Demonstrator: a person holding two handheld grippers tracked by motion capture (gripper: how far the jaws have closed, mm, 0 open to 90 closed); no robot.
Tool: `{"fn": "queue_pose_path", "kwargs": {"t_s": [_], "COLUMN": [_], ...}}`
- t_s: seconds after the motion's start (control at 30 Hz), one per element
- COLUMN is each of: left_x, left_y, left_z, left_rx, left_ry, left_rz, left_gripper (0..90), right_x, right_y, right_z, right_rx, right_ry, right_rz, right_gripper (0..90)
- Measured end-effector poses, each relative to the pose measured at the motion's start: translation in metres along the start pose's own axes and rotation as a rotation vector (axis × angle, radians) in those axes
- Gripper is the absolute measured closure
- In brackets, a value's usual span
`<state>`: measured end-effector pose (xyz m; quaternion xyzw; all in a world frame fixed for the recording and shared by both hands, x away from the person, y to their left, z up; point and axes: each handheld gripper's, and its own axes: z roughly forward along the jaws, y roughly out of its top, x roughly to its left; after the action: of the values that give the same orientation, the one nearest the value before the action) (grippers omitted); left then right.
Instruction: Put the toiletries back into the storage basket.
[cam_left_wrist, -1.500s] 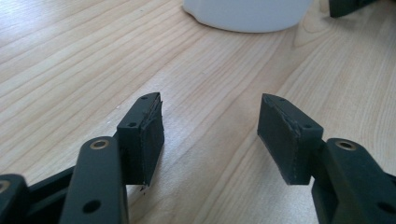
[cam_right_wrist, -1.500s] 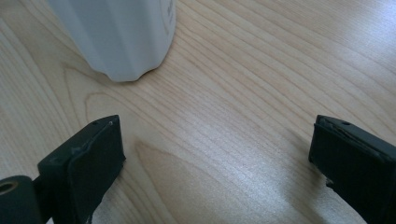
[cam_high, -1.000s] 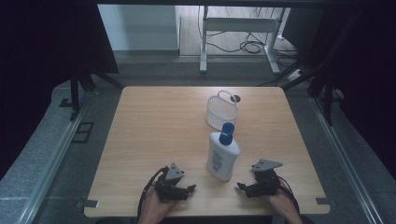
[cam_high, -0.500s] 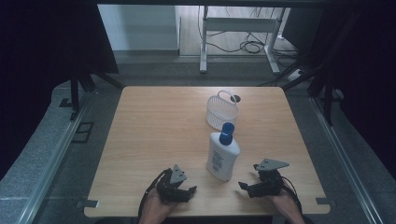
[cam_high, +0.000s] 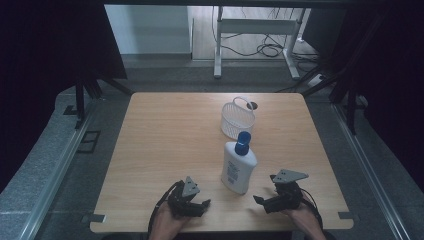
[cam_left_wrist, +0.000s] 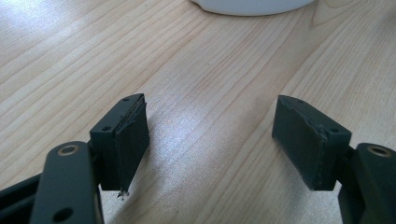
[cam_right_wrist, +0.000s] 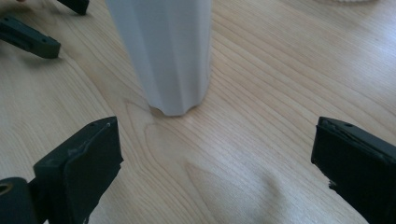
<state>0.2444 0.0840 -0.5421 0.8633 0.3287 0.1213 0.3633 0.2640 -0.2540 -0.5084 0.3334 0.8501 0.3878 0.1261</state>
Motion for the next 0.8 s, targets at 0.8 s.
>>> {"fn": "queue_pose_path", "kwargs": {"t_s": [0.8], "left_x": [0.000], "left_y": [0.000], "left_z": [0.000], "left_rx": [-0.001], "left_ry": [0.004], "left_rz": [-0.001], "left_gripper": [26.1], "right_x": [0.014], "right_y": [0.031], "right_z": [-0.005], "right_rx": [-0.045], "right_ry": [0.035], "right_rz": [-0.005], "right_gripper": [1.6]}}
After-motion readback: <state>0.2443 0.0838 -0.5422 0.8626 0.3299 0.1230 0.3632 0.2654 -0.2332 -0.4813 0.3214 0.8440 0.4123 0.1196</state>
